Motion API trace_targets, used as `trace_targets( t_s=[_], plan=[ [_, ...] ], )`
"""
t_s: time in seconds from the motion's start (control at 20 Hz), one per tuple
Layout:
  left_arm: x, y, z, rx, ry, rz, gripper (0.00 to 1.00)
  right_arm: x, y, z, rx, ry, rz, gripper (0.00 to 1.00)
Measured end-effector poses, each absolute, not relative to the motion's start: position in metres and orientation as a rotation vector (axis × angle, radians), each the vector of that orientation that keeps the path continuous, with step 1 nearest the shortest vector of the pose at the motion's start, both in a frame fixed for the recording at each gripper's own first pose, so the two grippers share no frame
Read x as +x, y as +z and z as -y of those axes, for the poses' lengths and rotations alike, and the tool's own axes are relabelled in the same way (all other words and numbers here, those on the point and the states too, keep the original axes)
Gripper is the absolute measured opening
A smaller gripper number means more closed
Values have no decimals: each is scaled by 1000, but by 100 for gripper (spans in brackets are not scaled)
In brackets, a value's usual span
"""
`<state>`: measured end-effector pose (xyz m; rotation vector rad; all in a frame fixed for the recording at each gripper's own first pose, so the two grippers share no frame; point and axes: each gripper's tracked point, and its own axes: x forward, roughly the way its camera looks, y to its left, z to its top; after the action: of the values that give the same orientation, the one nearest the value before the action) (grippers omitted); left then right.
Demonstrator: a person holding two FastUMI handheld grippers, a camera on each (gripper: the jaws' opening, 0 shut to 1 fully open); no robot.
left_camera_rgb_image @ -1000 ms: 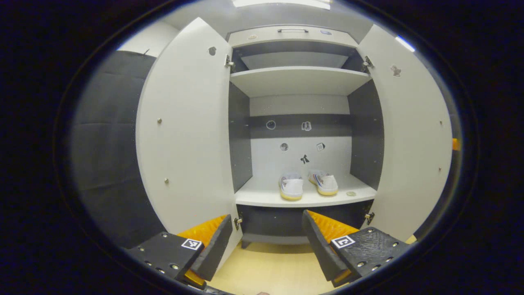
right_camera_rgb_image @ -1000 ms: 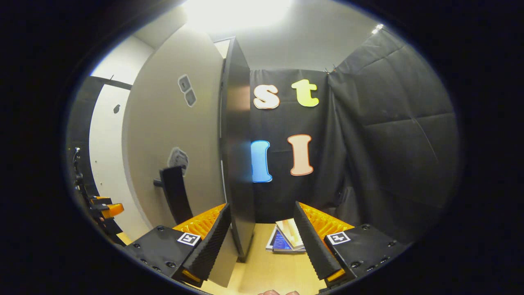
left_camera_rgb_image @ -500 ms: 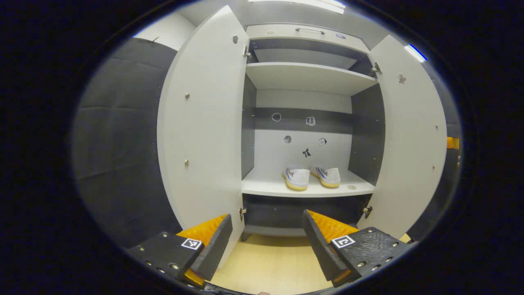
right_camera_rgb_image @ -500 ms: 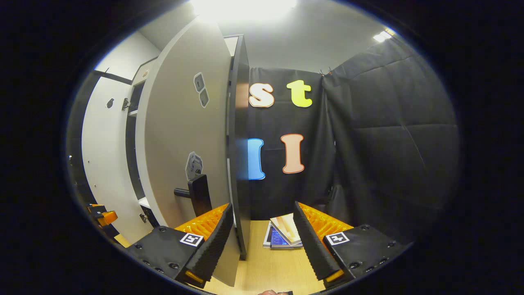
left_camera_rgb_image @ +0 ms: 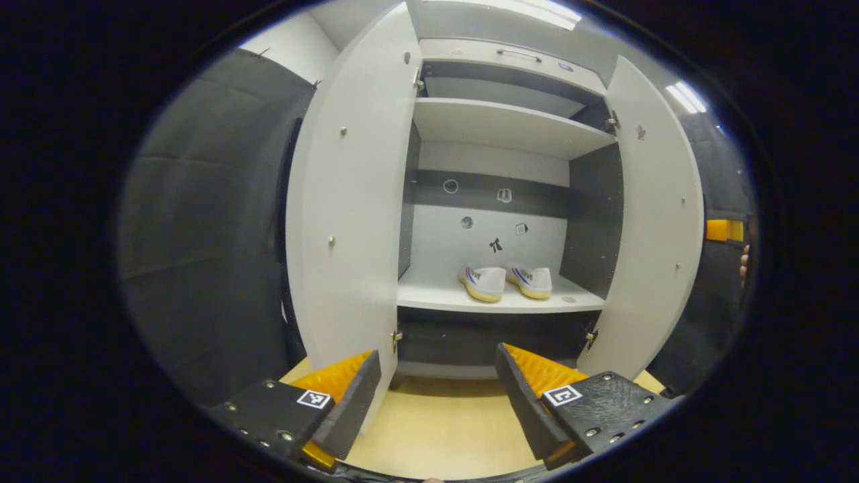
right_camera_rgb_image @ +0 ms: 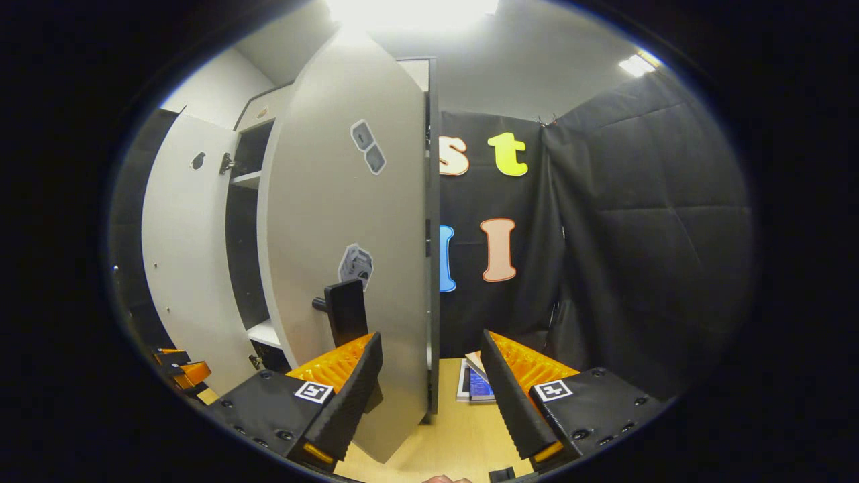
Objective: Grab one shoe with the right hand and put it into the shoe cabinet, grab the other shoe with the left hand and put it into the shoe cabinet; then close the right door with the right hand and the left door with the left hand.
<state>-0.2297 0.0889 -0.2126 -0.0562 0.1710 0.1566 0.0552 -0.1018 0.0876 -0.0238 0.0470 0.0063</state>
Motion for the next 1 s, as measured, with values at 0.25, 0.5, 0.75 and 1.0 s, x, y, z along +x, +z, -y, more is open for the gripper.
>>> trace_targets(
  t_s=[0.25,0.5,0.75,1.0],
  plan=[
    [-251,-225,-112,-87,186,-182,98,65,79,59,-33,40,-39,93],
    [-271,-225,-138,-94,230,-169,100,70,56,21,-16,130,-82,98],
    [-289,-222,-180,-104,294,-158,98,65,37,18,29,114,-115,97],
    [-300,-195,-238,-117,358,-119,94,62,23,12,-5,100,-132,97]
  ],
)
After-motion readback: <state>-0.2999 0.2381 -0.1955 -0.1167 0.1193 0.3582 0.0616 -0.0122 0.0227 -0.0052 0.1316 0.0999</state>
